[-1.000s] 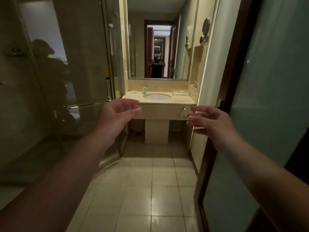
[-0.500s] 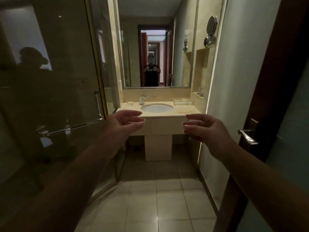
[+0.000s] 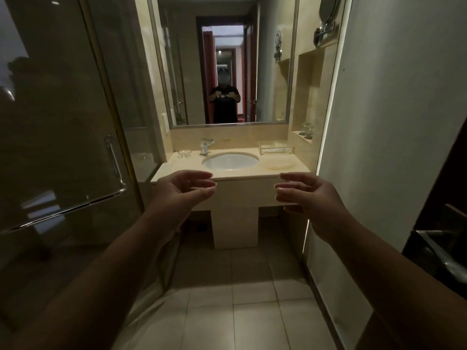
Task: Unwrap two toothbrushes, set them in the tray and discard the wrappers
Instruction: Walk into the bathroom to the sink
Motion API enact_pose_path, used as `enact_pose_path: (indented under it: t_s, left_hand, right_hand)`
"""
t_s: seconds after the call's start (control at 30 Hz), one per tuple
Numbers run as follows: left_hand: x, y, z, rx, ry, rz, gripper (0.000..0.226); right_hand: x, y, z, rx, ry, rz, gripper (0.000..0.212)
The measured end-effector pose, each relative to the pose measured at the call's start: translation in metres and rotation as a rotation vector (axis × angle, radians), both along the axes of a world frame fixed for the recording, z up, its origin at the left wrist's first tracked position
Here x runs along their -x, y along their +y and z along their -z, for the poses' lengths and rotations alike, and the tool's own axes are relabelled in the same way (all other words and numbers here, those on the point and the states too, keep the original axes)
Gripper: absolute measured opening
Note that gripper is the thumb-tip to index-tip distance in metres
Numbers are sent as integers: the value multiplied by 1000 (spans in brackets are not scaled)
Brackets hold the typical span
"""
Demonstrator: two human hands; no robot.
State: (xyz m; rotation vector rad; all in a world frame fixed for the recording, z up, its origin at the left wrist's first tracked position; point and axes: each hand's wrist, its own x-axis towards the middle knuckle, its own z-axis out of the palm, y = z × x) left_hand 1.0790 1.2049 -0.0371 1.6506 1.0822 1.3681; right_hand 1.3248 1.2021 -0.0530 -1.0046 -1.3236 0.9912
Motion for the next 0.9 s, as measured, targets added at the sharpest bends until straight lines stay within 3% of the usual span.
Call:
enact_pose_path:
  t_s: [0.4,0.9]
  left_hand:
    - [-101,247,4,5,-61,35,25]
    - [-150,470,48,67,-102,164,27]
  right_hand:
    - [-86,231,7,37,36,132,27]
    - [-170,406,44,134,46,314,26]
